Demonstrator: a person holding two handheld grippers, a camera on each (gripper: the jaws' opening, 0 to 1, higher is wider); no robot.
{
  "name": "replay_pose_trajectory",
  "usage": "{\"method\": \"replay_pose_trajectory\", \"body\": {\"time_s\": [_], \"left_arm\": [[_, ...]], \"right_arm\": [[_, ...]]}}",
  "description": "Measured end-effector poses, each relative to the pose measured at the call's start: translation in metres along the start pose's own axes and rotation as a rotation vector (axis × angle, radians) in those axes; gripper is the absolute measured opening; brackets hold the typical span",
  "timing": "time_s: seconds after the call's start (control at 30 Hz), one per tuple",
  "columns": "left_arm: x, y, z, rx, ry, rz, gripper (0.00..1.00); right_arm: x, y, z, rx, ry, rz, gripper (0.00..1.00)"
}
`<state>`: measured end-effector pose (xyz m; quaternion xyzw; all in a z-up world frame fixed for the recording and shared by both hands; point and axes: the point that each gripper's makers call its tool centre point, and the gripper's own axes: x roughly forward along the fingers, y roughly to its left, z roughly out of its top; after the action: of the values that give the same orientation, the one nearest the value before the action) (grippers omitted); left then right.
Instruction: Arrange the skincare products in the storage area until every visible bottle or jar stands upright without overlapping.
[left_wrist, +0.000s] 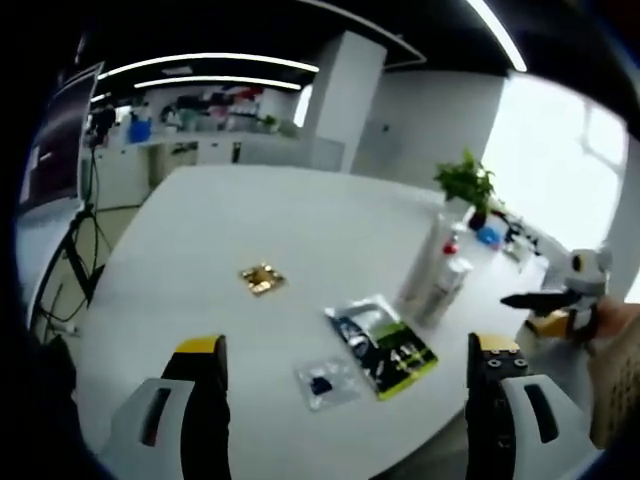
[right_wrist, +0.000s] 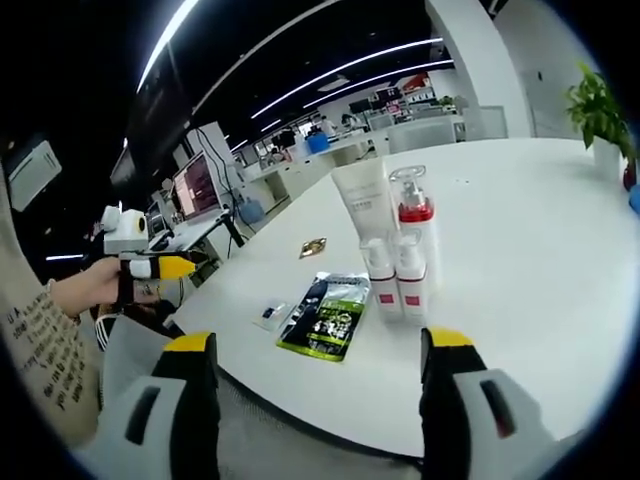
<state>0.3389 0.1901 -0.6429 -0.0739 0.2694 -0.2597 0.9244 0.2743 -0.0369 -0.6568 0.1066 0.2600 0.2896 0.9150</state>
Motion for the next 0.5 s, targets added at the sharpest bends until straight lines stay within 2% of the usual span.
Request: {"method": "replay_pose_trajectory", "body": {"time_s": [0.2, 0.5], "left_arm": [[0.015, 0.009, 0.009, 0.012, 0.012, 0.004, 0.95], [0.041, 0.020, 0.009, 0.013, 0.059, 0.004, 0.93]], "right_arm": [[0.002, 0.000, -0.004, 0.001, 0.028, 0.000, 0.84], [0.001, -0.005, -0.005, 0.018, 0.031, -0.025, 0.84]]}}
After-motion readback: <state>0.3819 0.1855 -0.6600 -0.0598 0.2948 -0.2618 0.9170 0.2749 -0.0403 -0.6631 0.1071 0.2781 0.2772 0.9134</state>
